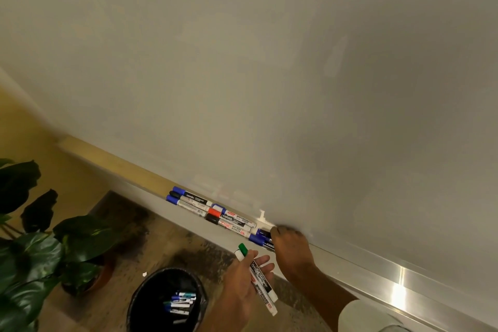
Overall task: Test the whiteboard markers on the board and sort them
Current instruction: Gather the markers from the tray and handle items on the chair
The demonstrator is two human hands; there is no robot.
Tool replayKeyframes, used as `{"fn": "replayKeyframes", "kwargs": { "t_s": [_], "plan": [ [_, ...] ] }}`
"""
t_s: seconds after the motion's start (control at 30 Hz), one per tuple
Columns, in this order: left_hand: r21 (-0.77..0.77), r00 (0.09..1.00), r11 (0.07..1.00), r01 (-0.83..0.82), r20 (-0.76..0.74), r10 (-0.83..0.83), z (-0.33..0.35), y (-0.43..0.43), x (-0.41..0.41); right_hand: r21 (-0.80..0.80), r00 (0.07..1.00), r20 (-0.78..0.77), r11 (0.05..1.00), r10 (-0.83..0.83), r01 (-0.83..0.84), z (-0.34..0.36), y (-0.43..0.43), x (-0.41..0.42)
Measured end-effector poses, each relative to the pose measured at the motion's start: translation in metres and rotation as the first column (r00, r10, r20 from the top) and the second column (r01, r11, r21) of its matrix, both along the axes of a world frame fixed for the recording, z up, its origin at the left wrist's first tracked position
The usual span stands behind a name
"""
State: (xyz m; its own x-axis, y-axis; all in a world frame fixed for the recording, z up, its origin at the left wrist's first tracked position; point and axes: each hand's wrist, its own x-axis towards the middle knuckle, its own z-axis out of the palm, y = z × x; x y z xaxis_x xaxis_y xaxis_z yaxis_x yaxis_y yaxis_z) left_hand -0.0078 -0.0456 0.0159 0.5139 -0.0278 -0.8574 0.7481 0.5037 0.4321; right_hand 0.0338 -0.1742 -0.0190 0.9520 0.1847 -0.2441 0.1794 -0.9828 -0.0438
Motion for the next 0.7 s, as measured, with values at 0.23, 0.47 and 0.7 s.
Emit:
{"fn": "replayKeyframes", "kwargs": {
  "t_s": [0.23, 0.47, 0.7],
  "plan": [
    [-0.007, 0.999, 1.000, -0.015, -0.035, 0.014, -0.004, -0.001, -0.001, 0.077, 0.997, 0.081, 0.997, 0.019, -0.026, -0.012, 0.002, 0.001],
    [-0.071, 0.999, 0.997, -0.040, -0.035, 0.038, -0.008, 0.002, -0.004, 0.144, 0.987, 0.109, 0.985, -0.114, 0.098, -0.020, -0.003, -0.013],
    [-0.115, 0.999, 0.992, -0.043, 0.012, 0.045, -0.011, 0.006, -0.005, 0.397, 0.845, 0.166, 0.819, -0.509, 0.415, -0.028, -0.023, -0.048]
  ]
}}
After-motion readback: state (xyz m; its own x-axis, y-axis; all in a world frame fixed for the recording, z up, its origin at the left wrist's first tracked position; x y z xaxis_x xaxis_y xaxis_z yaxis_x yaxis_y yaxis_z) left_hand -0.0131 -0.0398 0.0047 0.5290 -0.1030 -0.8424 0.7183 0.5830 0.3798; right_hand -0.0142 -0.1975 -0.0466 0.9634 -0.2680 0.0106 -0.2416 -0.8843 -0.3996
